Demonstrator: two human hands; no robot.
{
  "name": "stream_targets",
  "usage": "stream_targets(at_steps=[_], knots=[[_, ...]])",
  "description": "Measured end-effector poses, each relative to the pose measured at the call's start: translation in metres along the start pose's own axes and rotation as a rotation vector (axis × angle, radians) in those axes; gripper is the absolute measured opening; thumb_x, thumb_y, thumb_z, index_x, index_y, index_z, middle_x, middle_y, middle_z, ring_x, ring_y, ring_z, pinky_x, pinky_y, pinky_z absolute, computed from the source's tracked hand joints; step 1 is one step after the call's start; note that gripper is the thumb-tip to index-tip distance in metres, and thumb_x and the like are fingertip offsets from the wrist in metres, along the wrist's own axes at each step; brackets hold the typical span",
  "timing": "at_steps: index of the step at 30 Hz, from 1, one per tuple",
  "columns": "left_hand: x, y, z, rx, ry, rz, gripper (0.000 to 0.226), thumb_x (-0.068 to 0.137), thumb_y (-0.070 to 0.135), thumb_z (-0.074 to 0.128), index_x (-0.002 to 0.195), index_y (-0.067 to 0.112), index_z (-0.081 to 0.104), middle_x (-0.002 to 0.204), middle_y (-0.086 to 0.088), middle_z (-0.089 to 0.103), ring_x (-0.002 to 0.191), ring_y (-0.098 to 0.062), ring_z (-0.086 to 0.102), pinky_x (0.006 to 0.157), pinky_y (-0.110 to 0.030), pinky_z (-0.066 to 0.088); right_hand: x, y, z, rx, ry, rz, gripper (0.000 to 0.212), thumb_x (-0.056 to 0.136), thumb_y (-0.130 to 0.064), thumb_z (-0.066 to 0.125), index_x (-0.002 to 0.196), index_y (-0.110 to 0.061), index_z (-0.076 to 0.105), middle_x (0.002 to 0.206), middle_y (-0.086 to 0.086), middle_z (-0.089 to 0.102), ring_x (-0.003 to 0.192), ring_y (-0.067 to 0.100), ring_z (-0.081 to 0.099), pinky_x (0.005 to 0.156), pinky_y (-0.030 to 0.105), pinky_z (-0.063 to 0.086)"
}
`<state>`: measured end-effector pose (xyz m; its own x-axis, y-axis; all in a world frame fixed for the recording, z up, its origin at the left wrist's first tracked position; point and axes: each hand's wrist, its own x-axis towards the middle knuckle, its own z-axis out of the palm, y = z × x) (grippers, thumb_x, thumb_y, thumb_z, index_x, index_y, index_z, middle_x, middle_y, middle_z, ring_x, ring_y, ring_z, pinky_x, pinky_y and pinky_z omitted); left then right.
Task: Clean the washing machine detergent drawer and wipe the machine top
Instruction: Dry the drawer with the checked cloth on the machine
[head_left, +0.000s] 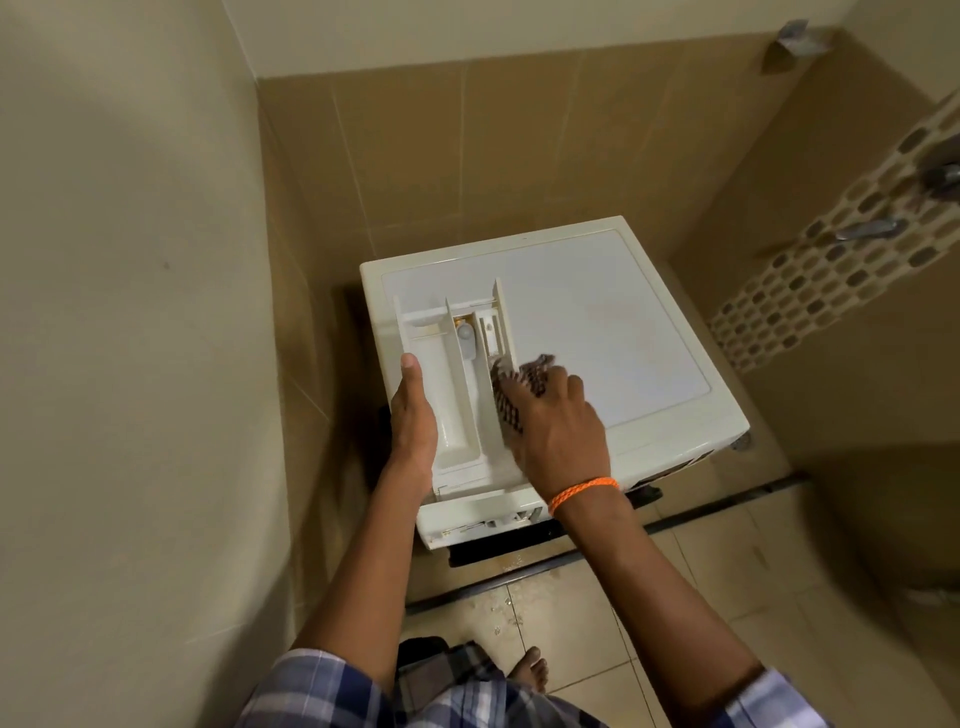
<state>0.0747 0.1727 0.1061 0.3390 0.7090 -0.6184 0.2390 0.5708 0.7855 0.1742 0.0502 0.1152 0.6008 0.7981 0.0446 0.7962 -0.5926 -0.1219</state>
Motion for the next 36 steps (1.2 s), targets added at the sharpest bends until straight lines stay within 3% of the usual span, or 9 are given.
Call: stream_targets(at_steps=[5,11,17,21,24,28,30,33,36], knots=[[0.006,0.003,-0.006,0.05,0.036,0.026,0.082,0.103,0.079,0.029,0.168,0.029,0.032,0.172,-0.002,0.037,0.157,-0.028,0.037,0.13,-0.052,0.029,-0.009,-0.004,0.005,-0.084,-0.284,-0.003,0.071,0.102,-0.026,0.061,0.164,-0.039,0.03,0.139,0.019,0.046,0.123,0.036,0.05,0.084,0.041,0.055],[-0.004,0.008,0.0,0.094,-0.022,-0.04,0.081,0.105,0.076,0.026,0.171,0.029,0.021,0.179,0.0,0.02,0.164,-0.027,0.021,0.131,-0.052,0.017,0.02,0.004,-0.021,-0.061,-0.477,0.044,0.09,0.101,-0.038,0.061,0.166,-0.051,0.001,0.11,0.008,0.061,0.11,0.033,0.065,0.076,0.035,0.043],[-0.003,0.004,0.0,0.128,-0.042,-0.036,0.079,0.106,0.074,0.024,0.172,0.031,0.019,0.181,0.002,0.014,0.166,-0.025,0.015,0.133,-0.051,0.012,0.035,-0.01,-0.028,-0.153,-0.604,0.045,0.099,0.094,-0.031,0.064,0.168,-0.043,0.0,0.085,0.0,0.049,0.092,0.03,0.064,0.075,0.033,0.04],[-0.005,-0.001,-0.003,0.11,-0.027,-0.067,0.081,0.105,0.075,0.026,0.172,0.028,0.02,0.18,0.001,0.018,0.165,-0.025,0.018,0.132,-0.05,0.015,0.04,-0.01,-0.018,-0.223,-0.655,-0.023,0.101,0.096,-0.035,0.064,0.17,-0.033,-0.005,0.112,0.005,0.066,0.107,0.029,0.068,0.077,0.035,0.039],[-0.005,0.002,-0.006,0.092,0.002,-0.04,0.078,0.106,0.073,0.029,0.171,0.029,0.025,0.179,0.001,0.023,0.163,-0.025,0.023,0.131,-0.05,0.019,0.041,-0.01,-0.014,-0.194,-0.64,-0.068,0.099,0.1,-0.04,0.06,0.169,-0.031,-0.01,0.114,0.006,0.068,0.103,0.03,0.069,0.076,0.035,0.04],[-0.006,0.007,-0.007,0.09,0.019,0.005,0.076,0.106,0.073,0.032,0.169,0.031,0.03,0.176,0.0,0.029,0.161,-0.027,0.029,0.13,-0.052,0.023,0.031,-0.006,-0.013,-0.151,-0.54,-0.115,0.087,0.104,-0.048,0.053,0.17,-0.032,-0.001,0.119,0.01,0.067,0.105,0.033,0.069,0.077,0.036,0.043],[-0.008,0.006,-0.008,0.081,0.028,0.002,0.077,0.105,0.074,0.034,0.168,0.032,0.031,0.176,0.001,0.029,0.16,-0.027,0.03,0.129,-0.052,0.025,0.026,0.0,-0.014,-0.119,-0.571,-0.113,0.075,0.104,-0.051,0.051,0.168,-0.034,0.017,0.123,0.009,0.066,0.111,0.033,0.067,0.08,0.037,0.042],[-0.006,0.008,-0.012,0.05,0.051,0.037,0.076,0.105,0.073,0.036,0.168,0.029,0.033,0.173,0.0,0.035,0.159,-0.026,0.034,0.128,-0.048,0.028,0.016,0.005,-0.012,-0.016,-0.647,-0.029,0.06,0.101,-0.064,0.052,0.146,-0.023,0.054,0.126,0.007,0.065,0.115,0.031,0.065,0.087,0.039,0.043],[-0.006,0.012,-0.012,0.044,0.038,0.106,0.069,0.109,0.064,0.037,0.167,0.026,0.037,0.173,0.002,0.037,0.16,-0.022,0.033,0.128,-0.042,0.027,0.016,0.012,-0.011,0.13,-0.716,0.088,0.059,0.094,-0.067,0.059,0.128,-0.018,0.062,0.117,0.006,0.065,0.111,0.03,0.066,0.094,0.04,0.051]])
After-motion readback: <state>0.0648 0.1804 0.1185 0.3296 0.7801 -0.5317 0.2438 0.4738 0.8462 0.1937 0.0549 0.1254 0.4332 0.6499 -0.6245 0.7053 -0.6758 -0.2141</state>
